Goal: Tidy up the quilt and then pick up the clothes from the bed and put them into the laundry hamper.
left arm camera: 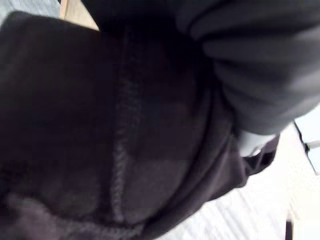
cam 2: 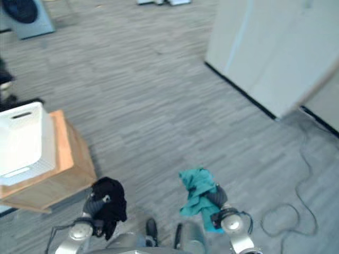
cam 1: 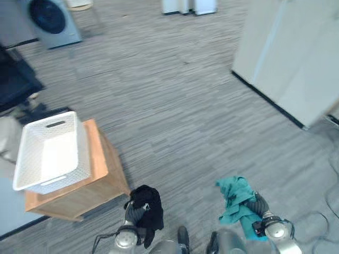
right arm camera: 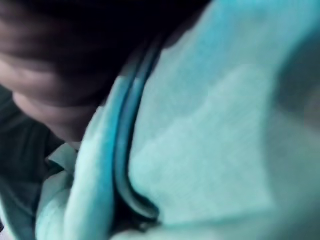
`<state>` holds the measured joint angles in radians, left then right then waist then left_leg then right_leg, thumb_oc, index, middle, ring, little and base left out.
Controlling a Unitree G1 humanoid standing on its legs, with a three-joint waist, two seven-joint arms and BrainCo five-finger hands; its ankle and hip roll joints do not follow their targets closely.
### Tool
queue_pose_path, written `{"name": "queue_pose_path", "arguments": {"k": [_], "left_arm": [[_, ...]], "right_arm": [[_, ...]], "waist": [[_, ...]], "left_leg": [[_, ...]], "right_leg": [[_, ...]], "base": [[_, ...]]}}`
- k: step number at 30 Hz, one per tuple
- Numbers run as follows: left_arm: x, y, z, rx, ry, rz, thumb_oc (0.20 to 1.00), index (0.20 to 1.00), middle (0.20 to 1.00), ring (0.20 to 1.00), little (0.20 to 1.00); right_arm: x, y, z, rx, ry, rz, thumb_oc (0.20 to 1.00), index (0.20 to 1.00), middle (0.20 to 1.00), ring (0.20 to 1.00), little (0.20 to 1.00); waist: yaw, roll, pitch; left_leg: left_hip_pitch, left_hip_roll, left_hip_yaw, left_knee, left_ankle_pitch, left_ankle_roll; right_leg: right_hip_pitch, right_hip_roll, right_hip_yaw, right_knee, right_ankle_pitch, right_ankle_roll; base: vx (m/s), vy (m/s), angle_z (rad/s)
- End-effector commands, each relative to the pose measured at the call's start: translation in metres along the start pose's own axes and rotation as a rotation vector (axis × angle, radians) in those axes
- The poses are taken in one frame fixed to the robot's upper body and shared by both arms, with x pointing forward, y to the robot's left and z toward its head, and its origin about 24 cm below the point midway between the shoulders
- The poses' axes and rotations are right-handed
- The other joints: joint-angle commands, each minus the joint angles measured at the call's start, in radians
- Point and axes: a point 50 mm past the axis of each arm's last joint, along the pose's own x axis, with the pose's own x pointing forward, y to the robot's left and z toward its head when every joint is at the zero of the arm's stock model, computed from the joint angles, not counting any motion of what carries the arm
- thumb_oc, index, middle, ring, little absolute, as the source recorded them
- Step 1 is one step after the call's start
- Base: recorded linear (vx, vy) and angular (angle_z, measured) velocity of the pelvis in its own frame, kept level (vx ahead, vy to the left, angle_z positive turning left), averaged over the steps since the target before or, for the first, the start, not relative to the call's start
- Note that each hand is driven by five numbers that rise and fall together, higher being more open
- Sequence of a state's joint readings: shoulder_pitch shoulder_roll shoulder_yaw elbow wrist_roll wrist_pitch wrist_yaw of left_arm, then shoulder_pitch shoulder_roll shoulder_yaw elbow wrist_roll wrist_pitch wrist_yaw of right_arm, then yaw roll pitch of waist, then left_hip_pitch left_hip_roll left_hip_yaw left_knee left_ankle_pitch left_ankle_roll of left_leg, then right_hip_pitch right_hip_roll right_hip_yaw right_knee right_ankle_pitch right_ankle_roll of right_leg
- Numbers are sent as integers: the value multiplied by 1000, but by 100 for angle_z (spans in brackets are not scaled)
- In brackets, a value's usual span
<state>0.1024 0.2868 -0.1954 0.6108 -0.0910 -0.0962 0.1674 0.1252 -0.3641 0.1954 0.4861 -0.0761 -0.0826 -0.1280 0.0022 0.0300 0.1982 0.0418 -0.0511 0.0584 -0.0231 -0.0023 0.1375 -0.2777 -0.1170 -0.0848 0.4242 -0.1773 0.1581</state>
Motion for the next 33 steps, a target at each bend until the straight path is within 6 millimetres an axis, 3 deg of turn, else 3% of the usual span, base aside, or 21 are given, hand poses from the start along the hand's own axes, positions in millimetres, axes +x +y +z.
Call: {"name": "queue_pose_path", "arguments": {"k": [1, 3, 4, 6, 8, 9, 10, 11, 12, 13, 15, 17, 18, 20, 21, 23, 25, 26, 28, 33], "left_arm": [[12, 24, 38, 82, -171, 82, 200, 200, 200, 200, 200], [13, 25, 36, 98, -160, 92, 200, 200, 200, 200, 200], [10, 28, 27, 91, -137, 85, 200, 200, 200, 200, 200], [7, 27, 21, 81, -114, 81, 200, 200, 200, 200, 200], [2, 27, 14, 47, -98, 80, 200, 200, 200, 200, 200], [0, 25, 13, 32, -97, 66, 200, 200, 200, 200, 200], [-1, 26, 15, 31, -111, 63, 200, 200, 200, 200, 200], [-1, 26, 16, 31, -112, 63, 200, 200, 200, 200, 200], [-2, 27, 16, 30, -116, 63, 200, 200, 200, 200, 200], [-2, 28, 15, 26, -111, 63, 200, 200, 200, 200, 200], [-5, 27, 11, 22, -103, 57, 200, 200, 200, 200, 200], [-7, 25, 11, 23, -106, 42, 200, 200, 200, 200, 200], [-8, 25, 10, 29, -101, 37, 200, 200, 200, 200, 200], [-9, 24, 8, 35, -90, 29, 200, 200, 200, 200, 200], [-9, 25, 8, 37, -89, 28, 200, 200, 200, 200, 200], [-12, 28, 5, 49, -79, 31, 200, 200, 200, 200, 200], [-9, 28, 8, 83, -85, 16, 200, 200, 200, 200, 200], [-6, 30, 11, 136, -85, 13, 200, 200, 200, 200, 200], [-4, 33, 16, 147, -99, 18, 200, 200, 200, 200, 200], [-4, 33, 16, 147, -99, 18, 200, 200, 200, 200, 200]], "right_arm": [[7, -31, 24, 23, -117, -108, 200, 200, 200, 200, 200], [8, -32, 24, 0, -114, -106, 200, 200, 200, 200, 200], [9, -29, 26, -18, -122, -76, 200, 200, 200, 200, 200], [9, -27, 26, -21, -124, -57, 200, 200, 200, 200, 200], [11, -32, 35, -21, -170, -54, 200, 200, 200, 200, 200], [10, -38, 41, -17, -194, -70, 200, 200, 200, 200, 200], [11, -42, 44, -14, -209, -83, 200, 200, 200, 200, 200], [11, -42, 45, -14, -210, -83, 200, 200, 200, 200, 200], [12, -44, 47, -19, -215, -86, 200, 200, 200, 200, 200], [12, -44, 48, -29, -219, -81, 200, 200, 200, 200, 200], [12, -44, 49, -43, -222, -75, 200, 200, 200, 200, 200], [13, -45, 50, -60, -226, -77, 200, 200, 200, 200, 200], [14, -43, 50, -71, -221, -77, 200, 200, 200, 200, 200], [15, -41, 50, -67, -218, -73, 200, 200, 200, 200, 200], [15, -40, 50, -66, -217, -73, 200, 200, 200, 200, 200], [15, -30, 52, -79, -227, -35, 200, 200, 200, 200, 200], [15, -21, 54, -81, -236, -13, 200, 200, 200, 200, 200], [16, -13, 54, -70, -231, 2, 200, 200, 200, 200, 200], [16, -12, 56, -61, -236, -3, 200, 200, 200, 200, 200], [16, -12, 56, -62, -236, -3, 200, 200, 200, 200, 200]], "waist": [[-27, -27, 27], [-32, -27, 27], [-19, -43, 16], [-22, -44, 13], [-2, -36, 19], [20, -58, 43], [35, -58, 58], [32, -61, 57], [45, -67, 60], [59, -65, 59], [79, -66, 35], [104, -54, 17], [120, -47, 6], [134, -58, -3], [133, -61, -2], [150, -70, -16], [148, -82, -8], [121, -84, 7], [112, -71, 12], [113, -69, 10]], "left_leg": [[113, 88, -61, -64, -69, -174], [141, 106, -84, -62, -89, -184], [167, 134, -111, -9, -136, -204], [150, 141, -136, 67, -139, -213], [61, 159, -133, 268, -60, -247], [-49, 178, -60, 433, -5, -241], [-106, 193, 1, 490, -19, -237], [-111, 190, -1, 489, -14, -236], [-153, 186, 51, 494, -20, -233], [-185, 183, 101, 463, -44, -226], [-226, 171, 201, 340, -35, -209], [-240, 182, 305, 218, 18, -212], [-248, 218, 405, 141, 88, -225], [-259, 246, 445, 130, 109, -234], [-256, 243, 441, 130, 106, -238], [-212, 203, 406, 65, 90, -193], [-180, 162, 387, 37, 82, -139], [-110, 130, 352, 11, 45, -108], [-71, 135, 330, -18, 40, -104], [-73, 137, 331, -18, 40, -104]], "right_leg": [[77, -27, 91, -376, 215, 55], [73, -37, 86, -392, 238, 70], [85, -59, 63, -371, 258, 79], [113, -55, 53, -382, 257, 65], [192, -51, -3, -409, 248, 34], [261, -69, -58, -428, 223, 4], [309, -68, -102, -450, 201, -5], [307, -71, -103, -452, 204, -5], [332, -74, -124, -461, 192, -9], [366, -69, -147, -472, 172, -9], [402, -67, -189, -488, 142, 1], [453, -46, -228, -492, 103, 8], [501, -35, -274, -479, 73, 17], [545, -34, -293, -447, 47, 28], [548, -36, -294, -441, 40, 30], [533, -56, -294, -303, 42, 54], [466, -100, -287, -67, 131, 87], [382, -115, -219, 115, 255, 102], [323, -108, -191, 187, 269, 101], [321, -106, -190, 186, 271, 101]], "base": [[451, -211, 157], [556, -313, 153], [587, -429, 151], [327, -272, 122], [283, -273, 117], [330, -357, 115], [236, -274, 80], [169, -164, 63], [208, -107, 37], [287, -124, 32], [363, -36, 51], [545, 33, 47], [666, 64, 44], [529, 56, 51], [341, 62, 30], [394, 160, 59], [447, 216, 40], [357, 126, 60], [279, 64, 121], [31, 6, 77]]}}
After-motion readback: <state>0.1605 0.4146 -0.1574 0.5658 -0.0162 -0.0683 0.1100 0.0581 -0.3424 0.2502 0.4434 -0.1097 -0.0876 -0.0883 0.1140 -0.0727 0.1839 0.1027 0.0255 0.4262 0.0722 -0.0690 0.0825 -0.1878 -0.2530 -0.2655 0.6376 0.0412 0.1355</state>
